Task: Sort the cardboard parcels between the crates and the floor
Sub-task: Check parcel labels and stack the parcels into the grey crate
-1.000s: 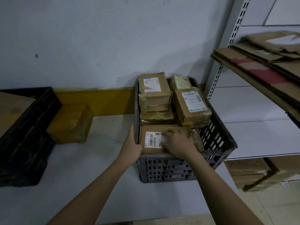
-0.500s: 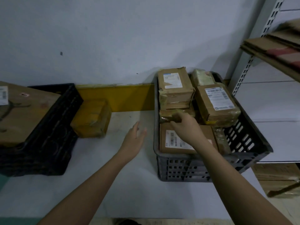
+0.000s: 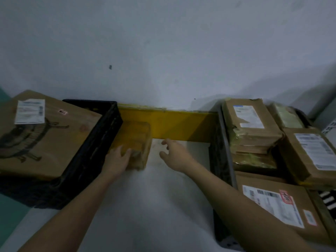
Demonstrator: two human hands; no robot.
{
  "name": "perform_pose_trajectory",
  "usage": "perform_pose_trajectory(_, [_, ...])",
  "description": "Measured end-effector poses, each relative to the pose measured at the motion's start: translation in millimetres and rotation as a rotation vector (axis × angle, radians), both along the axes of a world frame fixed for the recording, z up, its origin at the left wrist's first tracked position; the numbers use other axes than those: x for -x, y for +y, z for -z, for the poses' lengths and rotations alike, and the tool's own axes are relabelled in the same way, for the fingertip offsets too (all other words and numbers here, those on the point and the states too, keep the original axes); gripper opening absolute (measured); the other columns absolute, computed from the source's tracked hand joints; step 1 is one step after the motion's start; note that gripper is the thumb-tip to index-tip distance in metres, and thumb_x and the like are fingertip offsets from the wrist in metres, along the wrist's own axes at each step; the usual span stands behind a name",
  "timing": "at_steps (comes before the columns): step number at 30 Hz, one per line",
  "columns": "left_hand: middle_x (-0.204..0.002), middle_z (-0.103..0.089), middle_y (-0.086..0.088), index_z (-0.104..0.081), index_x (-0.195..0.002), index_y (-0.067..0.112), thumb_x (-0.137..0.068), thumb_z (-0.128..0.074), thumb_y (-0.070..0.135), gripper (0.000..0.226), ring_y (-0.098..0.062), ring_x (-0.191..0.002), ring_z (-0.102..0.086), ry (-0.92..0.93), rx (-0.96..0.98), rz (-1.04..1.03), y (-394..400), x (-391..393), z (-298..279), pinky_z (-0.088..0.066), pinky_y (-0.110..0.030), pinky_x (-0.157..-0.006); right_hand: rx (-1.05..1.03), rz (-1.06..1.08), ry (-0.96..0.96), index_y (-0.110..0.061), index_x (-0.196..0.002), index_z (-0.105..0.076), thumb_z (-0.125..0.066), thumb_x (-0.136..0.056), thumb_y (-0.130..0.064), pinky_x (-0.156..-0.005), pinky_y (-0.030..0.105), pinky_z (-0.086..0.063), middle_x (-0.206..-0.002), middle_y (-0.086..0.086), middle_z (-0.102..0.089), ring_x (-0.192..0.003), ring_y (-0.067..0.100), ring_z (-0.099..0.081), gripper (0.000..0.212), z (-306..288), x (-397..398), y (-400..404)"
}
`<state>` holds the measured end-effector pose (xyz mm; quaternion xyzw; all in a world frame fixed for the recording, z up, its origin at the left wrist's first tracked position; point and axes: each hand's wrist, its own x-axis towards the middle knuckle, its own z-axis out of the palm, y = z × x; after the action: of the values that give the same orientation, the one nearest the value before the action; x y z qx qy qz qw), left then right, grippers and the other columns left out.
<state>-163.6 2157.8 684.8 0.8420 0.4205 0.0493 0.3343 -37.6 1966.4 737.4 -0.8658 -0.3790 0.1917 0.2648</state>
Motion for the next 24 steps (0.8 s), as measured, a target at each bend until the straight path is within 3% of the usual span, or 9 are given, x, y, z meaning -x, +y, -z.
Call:
perform_pose_trajectory(4, [-0.153, -0.036, -0.016, -0.035, -0.152, 0.014, -0.101, -0.041, 0.054, 0.066, -0.037, -0.135, -0.041, 0.128, 0.029, 0.044, 38, 13, 29, -0.041, -0.048, -0.109, 0.228, -0.096, -0.085, -0.018, -0.149, -0.034, -0.043, -0.102, -0.045, -0.103, 0.048, -0.045, -0.146, 0.014, -0.044, -0.128, 0.035, -0.045, 0.055, 28, 1, 53])
perform_pose_trajectory(9, [-0.159, -0.022, -0.013, -0.018, -0.158, 0.015, -0.099, -0.045, 0.051, 0.074, -0.038, -0.14, -0.034, 0.083, 0.115, -0.003, 73, -2, 47, -0.037, -0.051, -0.112, 0.38, -0.098, -0.006, -0.015, -0.149, -0.035, -0.038, -0.1, -0.056, -0.104, 0.051, -0.044, -0.147, 0.017, -0.043, -0.127, 0.038, -0.047, 0.064, 57, -8, 108])
perform_pose_trajectory(16, [-0.163, -0.013, -0.011, -0.009, -0.16, 0.018, -0.099, -0.054, 0.039, 0.078, -0.037, -0.149, -0.015, -0.076, 0.31, -0.171, 98, -30, 68, -0.024, -0.052, -0.118, 0.137, 0.149, 0.402, -0.004, -0.148, -0.033, -0.042, -0.104, -0.045, -0.099, 0.039, -0.043, -0.148, 0.018, -0.046, -0.128, 0.034, -0.051, 0.061, 72, -14, 152])
perform_pose_trajectory(19, [-0.16, -0.014, -0.012, -0.014, -0.159, 0.015, -0.1, -0.054, 0.037, 0.075, -0.037, -0.147, -0.011, -0.047, 0.258, -0.2, 96, -33, 75, -0.021, -0.051, -0.117, 0.066, 0.24, 0.532, -0.006, -0.148, -0.033, -0.043, -0.104, -0.045, -0.092, 0.041, -0.05, -0.144, 0.014, -0.05, -0.112, 0.028, -0.057, 0.06, 89, -16, 157])
perform_pose_trajectory(21, [-0.159, -0.012, -0.012, -0.014, -0.159, 0.013, -0.1, -0.053, 0.038, 0.075, -0.036, -0.147, -0.011, -0.04, 0.28, -0.221, 97, -35, 78, -0.021, -0.049, -0.118, 0.018, 0.277, 0.602, -0.008, -0.144, -0.039, -0.044, -0.104, -0.044, -0.088, 0.039, -0.049, -0.139, 0.012, -0.055, -0.104, 0.023, -0.055, 0.055, 97, -15, 157])
perform_pose_trajectory(24, [-0.155, -0.018, -0.014, -0.027, -0.154, 0.007, -0.101, -0.052, 0.041, 0.068, -0.035, -0.142, -0.027, -0.069, 0.372, -0.215, 96, -36, 81, -0.031, -0.043, -0.113, 0.008, 0.309, 0.535, -0.009, -0.142, -0.044, -0.046, -0.102, -0.046, -0.101, 0.049, -0.049, -0.136, 0.012, -0.057, -0.117, 0.03, -0.057, 0.054, 106, -17, 154])
